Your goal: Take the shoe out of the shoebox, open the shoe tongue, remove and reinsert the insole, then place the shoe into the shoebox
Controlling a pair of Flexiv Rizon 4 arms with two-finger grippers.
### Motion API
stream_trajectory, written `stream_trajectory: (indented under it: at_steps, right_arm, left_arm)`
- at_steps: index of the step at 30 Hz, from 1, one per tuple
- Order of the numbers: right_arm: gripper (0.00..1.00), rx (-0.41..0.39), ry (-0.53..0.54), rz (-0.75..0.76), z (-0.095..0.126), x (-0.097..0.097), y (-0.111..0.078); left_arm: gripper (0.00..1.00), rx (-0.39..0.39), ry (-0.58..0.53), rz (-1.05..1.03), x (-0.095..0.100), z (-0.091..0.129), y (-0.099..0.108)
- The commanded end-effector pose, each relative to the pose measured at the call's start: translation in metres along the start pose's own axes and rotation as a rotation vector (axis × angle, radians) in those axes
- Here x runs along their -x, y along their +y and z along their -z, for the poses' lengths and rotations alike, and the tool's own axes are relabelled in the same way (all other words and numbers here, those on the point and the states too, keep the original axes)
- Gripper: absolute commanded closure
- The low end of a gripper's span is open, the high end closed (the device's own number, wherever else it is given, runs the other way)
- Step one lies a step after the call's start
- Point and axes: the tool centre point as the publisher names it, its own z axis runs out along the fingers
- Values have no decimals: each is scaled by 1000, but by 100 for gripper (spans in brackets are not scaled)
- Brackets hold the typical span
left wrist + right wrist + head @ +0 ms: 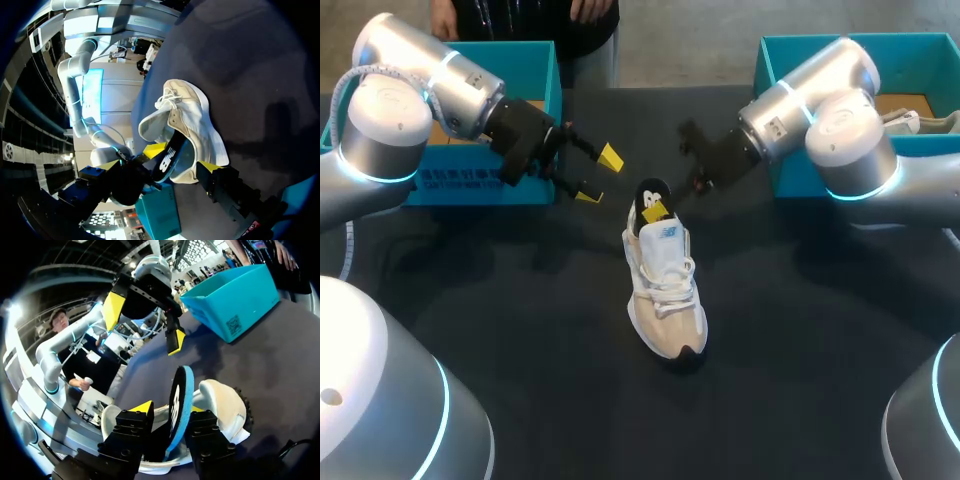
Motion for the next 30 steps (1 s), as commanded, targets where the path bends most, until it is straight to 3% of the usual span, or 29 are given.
stream_trajectory:
  at_steps: [1, 12, 14, 16, 17, 30]
  right_arm:
    - [67, -5, -16, 2, 7, -4, 2]
    - [70, 6, -42, 6, 15, 5, 8]
    - [79, 1, -43, -3, 15, 7, 8]
    - [96, -1, -39, -13, 14, 8, 6]
    - [100, -2, -38, -14, 14, 8, 5]
    - [100, -61, 13, -26, -2, 7, -1]
  left_arm:
    - [0, 2, 1, -3, 0, 1, -2]
    - [0, -3, 4, -6, 0, 2, -3]
    - [0, -4, 6, -7, 1, 3, -3]
    - [0, -3, 7, -7, 1, 3, -4]
    - [0, -3, 8, -7, 1, 3, -4]
    - [0, -6, 11, -9, 3, 0, -6]
